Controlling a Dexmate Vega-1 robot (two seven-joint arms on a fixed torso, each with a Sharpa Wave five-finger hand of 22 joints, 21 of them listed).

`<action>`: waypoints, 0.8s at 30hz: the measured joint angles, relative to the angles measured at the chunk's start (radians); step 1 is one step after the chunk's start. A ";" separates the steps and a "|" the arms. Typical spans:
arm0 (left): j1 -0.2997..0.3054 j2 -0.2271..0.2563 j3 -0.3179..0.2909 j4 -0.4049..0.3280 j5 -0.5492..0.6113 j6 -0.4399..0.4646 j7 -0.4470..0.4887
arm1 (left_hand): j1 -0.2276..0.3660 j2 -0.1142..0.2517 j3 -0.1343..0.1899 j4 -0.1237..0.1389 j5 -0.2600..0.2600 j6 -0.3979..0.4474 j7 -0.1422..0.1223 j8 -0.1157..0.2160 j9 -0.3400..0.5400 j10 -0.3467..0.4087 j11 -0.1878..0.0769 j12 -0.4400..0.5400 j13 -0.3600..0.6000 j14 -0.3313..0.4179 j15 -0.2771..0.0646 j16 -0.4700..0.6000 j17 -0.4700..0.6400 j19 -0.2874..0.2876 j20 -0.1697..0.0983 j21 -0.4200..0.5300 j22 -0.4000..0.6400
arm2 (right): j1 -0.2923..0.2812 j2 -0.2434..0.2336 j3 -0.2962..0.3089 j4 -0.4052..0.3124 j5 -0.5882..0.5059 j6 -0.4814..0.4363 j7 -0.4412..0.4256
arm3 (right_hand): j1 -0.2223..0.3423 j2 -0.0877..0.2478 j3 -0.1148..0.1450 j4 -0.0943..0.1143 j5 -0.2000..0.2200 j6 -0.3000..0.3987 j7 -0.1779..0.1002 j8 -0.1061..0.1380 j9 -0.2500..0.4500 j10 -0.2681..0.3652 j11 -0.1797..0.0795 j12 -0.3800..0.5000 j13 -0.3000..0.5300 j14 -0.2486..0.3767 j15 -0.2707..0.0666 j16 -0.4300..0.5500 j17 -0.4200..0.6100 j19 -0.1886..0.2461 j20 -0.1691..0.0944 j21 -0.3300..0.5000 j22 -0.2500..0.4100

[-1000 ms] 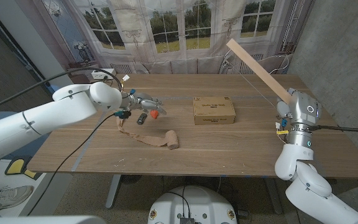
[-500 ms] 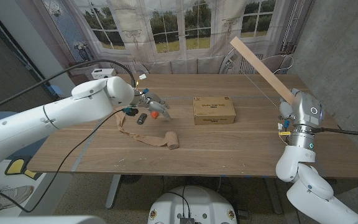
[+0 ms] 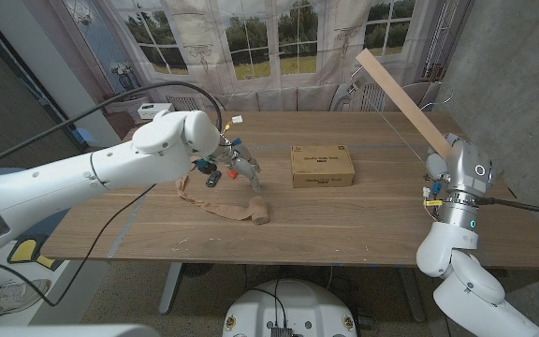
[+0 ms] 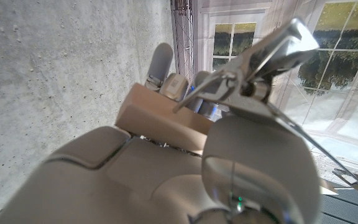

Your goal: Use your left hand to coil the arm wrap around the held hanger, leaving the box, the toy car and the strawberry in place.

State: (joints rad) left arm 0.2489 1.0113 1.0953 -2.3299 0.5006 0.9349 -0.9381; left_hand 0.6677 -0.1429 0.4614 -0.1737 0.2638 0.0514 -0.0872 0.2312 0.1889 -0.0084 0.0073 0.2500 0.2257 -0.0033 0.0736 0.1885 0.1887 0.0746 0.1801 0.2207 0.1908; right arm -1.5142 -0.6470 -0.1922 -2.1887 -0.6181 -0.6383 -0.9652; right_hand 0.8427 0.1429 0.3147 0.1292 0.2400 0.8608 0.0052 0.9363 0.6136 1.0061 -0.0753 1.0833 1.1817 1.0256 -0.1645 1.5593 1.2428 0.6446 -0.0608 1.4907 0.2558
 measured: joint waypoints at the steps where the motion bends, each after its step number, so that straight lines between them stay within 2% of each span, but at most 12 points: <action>1: -0.003 -0.004 0.008 -0.002 0.041 0.004 -0.022 | 0.000 0.000 0.000 0.000 0.000 0.000 0.000 0.000 0.000 0.000 0.000 0.000 0.000 0.000 0.000 0.000 0.000 0.000 0.000 0.000 0.000 | 0.000 0.000 0.000 0.000 0.000 0.001 -0.001 | -0.002 -0.002 0.000 0.000 0.000 0.000 0.000 0.000 -0.001 0.000 0.000 0.000 0.003 0.000 0.000 0.000 0.000 0.000 0.000 0.000 -0.001; 8: -0.003 -0.028 0.043 -0.012 0.233 0.001 -0.110 | 0.009 -0.001 -0.007 0.007 0.006 0.000 0.000 -0.001 0.000 -0.009 -0.002 -0.006 0.000 0.000 0.000 0.000 0.000 -0.002 -0.009 0.000 0.000 | -0.003 0.016 0.008 0.010 0.000 0.018 -0.017 | -0.009 -0.001 0.007 -0.001 -0.004 0.000 0.000 0.008 -0.004 0.000 0.000 0.005 0.006 0.000 0.000 0.000 0.001 0.000 0.000 0.016 -0.016; 10: 0.022 -0.060 0.060 -0.012 0.301 -0.014 -0.137 | 0.009 -0.001 -0.010 0.009 0.006 -0.004 0.004 -0.006 0.003 -0.022 0.000 -0.007 0.000 -0.004 -0.004 0.000 0.000 -0.002 -0.009 0.000 0.000 | -0.004 0.021 0.010 0.012 -0.001 0.029 -0.029 | -0.010 0.000 0.007 -0.001 -0.004 0.000 0.000 0.008 -0.005 0.000 0.000 0.005 0.006 0.000 0.000 0.000 0.001 0.000 0.000 0.016 -0.019; 13: 0.026 -0.063 0.060 -0.011 0.387 -0.040 -0.169 | 0.009 -0.001 -0.022 0.014 0.010 -0.015 0.003 -0.013 0.005 -0.035 0.003 -0.015 0.005 -0.005 -0.004 0.000 0.000 -0.004 -0.011 0.000 0.000 | -0.006 0.026 0.013 0.014 -0.002 0.030 -0.030 | -0.010 0.000 0.007 -0.001 -0.004 0.000 0.000 0.008 -0.008 0.000 0.000 0.005 0.006 0.000 0.000 0.000 0.001 -0.001 -0.001 0.022 -0.024; 14: 0.055 -0.086 0.059 -0.004 0.420 -0.054 -0.181 | 0.009 -0.001 -0.025 0.017 0.012 -0.022 0.003 -0.014 0.005 -0.041 0.006 -0.015 0.005 -0.010 -0.002 0.000 0.000 -0.006 -0.013 0.000 0.000 | -0.006 0.027 0.014 0.014 -0.004 0.036 -0.037 | -0.010 0.000 0.007 -0.001 -0.004 0.000 0.000 0.008 -0.011 0.000 0.000 0.005 0.006 0.000 0.000 0.000 0.001 -0.003 -0.004 0.026 -0.024; 18: 0.103 -0.124 0.035 0.013 0.517 -0.106 -0.226 | 0.009 -0.001 -0.038 0.023 0.012 -0.028 0.005 -0.021 0.005 -0.058 0.007 -0.021 0.005 -0.030 0.007 0.000 0.000 -0.013 -0.020 -0.007 0.000 | -0.009 0.034 0.017 0.017 -0.007 0.043 -0.044 | -0.010 0.000 0.011 -0.005 -0.004 0.000 0.000 0.008 -0.015 0.000 0.000 0.005 0.006 0.000 0.000 0.000 0.001 -0.003 -0.004 0.026 -0.030; 24: 0.167 -0.185 -0.012 0.047 0.631 -0.184 -0.301 | 0.006 -0.012 -0.057 0.029 0.018 -0.057 0.010 -0.032 0.009 -0.086 0.018 -0.028 0.009 -0.057 0.016 -0.008 0.005 -0.044 -0.015 -0.017 0.003 | -0.013 0.044 0.021 0.021 -0.011 0.053 -0.056 | -0.014 -0.004 0.011 -0.005 -0.004 0.000 0.000 0.008 -0.016 0.000 0.000 0.005 0.006 0.000 0.000 0.000 0.000 -0.003 -0.004 0.034 -0.038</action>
State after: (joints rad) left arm 0.4163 0.8267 1.0836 -2.2829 1.1312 0.7511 -1.2392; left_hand 0.6741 -0.1549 0.4048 -0.1448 0.2815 -0.0059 -0.0767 0.1993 0.1981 -0.0941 0.0252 0.2218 0.2350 -0.0603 0.0892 0.1808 0.1934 0.0310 0.1654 0.2037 0.1934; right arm -1.5277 -0.6027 -0.1711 -2.1673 -0.6287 -0.5852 -1.0208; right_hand 0.8284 0.1386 0.3260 0.1240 0.2361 0.8608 0.0052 0.9440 0.5975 1.0060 -0.0752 1.0881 1.1877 1.0255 -0.1643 1.5591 1.2432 0.6412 -0.0643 1.5244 0.2182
